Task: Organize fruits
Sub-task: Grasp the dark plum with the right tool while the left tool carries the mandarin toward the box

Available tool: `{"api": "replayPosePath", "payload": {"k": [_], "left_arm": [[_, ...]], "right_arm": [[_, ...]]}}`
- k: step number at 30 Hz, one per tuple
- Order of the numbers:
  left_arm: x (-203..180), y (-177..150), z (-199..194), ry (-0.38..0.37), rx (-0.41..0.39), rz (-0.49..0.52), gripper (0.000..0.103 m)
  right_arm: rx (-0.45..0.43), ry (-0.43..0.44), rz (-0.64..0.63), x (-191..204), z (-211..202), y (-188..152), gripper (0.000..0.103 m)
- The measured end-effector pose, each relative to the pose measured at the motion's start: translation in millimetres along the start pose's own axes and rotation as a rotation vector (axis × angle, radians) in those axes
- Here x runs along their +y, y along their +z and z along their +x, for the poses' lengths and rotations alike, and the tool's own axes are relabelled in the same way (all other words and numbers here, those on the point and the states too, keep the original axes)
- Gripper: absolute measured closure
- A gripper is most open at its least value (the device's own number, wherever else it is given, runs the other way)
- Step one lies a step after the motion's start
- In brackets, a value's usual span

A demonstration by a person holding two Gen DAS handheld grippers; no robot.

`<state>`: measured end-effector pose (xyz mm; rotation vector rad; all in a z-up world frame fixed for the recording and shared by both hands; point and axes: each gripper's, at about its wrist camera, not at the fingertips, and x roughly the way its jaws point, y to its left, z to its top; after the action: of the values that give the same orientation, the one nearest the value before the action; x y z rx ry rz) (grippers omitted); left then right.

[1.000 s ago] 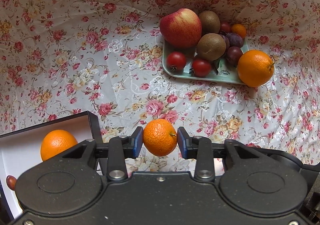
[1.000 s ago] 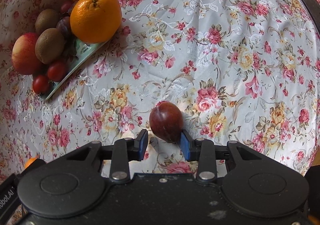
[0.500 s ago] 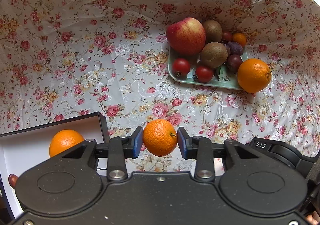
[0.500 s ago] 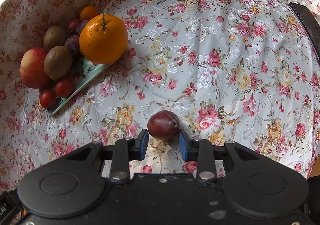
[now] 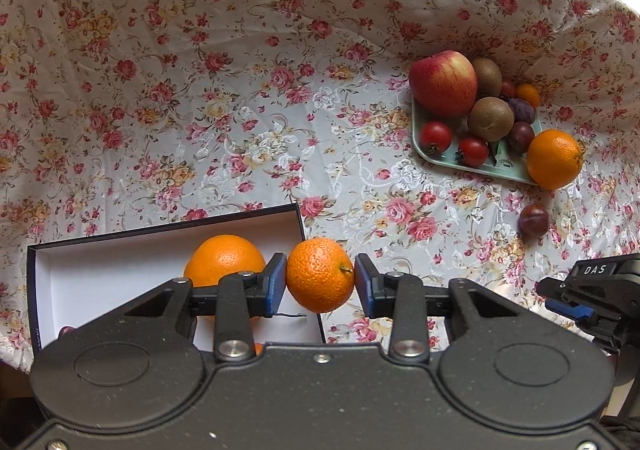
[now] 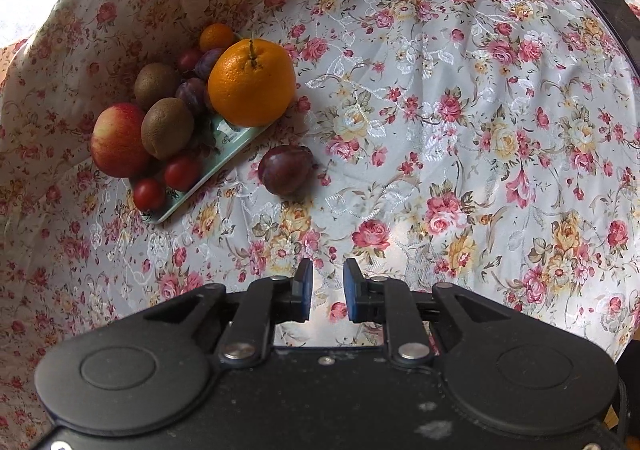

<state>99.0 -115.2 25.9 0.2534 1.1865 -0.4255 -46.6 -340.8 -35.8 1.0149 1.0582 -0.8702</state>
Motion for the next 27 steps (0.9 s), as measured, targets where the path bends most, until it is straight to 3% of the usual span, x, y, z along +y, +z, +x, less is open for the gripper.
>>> {"api": "replayPosePath", "payload": {"k": [14, 20, 27], "left_arm": [[17, 0, -1, -0.018, 0.015, -0.057, 0.058], [1, 1, 0, -0.017, 0.004, -0.017, 0.058], [-9, 5, 8, -0.028, 0.016, 0.009, 0.058]], "right_arm": [[-0.039, -0.033, 0.114, -33, 4, 34, 0.079], [-0.027, 0.000, 0.154, -21, 16, 36, 0.079], [-0.077, 0.035, 0.142, 2, 24, 38, 0.079]]}}
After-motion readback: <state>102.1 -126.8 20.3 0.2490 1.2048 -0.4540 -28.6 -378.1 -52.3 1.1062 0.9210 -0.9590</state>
